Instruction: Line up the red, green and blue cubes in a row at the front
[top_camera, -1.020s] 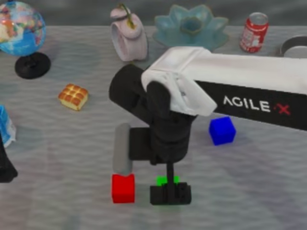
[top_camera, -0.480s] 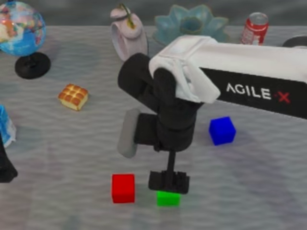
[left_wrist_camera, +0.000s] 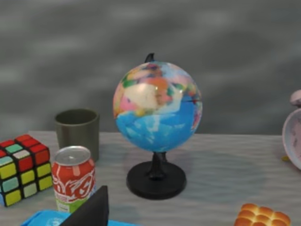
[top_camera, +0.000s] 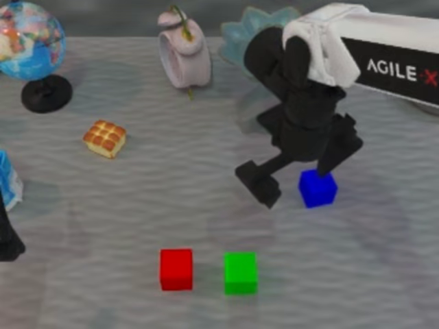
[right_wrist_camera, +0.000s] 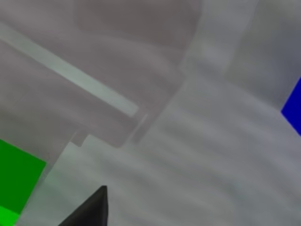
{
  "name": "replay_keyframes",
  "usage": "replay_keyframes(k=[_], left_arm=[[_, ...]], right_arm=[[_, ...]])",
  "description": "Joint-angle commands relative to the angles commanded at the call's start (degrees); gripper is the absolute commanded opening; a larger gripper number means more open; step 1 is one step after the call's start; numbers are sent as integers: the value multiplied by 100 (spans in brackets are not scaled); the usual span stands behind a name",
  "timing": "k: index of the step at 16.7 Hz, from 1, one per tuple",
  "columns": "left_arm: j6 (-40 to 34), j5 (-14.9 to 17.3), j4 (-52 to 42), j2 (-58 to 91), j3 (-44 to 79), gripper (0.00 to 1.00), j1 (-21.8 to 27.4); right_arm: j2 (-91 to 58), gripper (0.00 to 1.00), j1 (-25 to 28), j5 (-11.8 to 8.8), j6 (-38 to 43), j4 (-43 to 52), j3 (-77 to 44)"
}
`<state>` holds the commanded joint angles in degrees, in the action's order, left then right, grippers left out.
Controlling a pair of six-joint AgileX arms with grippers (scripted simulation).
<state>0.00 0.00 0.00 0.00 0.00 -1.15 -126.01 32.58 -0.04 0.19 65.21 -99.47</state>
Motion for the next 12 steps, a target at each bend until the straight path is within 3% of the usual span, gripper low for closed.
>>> replay_keyframes(k=[5,12], left_arm=[[0,0,0,0,0,100,0],[0,0,0,0,0,100,0]], right_arm=[[-93,100,-672,21,1145,-33,-217],[-113,100,-694,23,1193,-135,-146]])
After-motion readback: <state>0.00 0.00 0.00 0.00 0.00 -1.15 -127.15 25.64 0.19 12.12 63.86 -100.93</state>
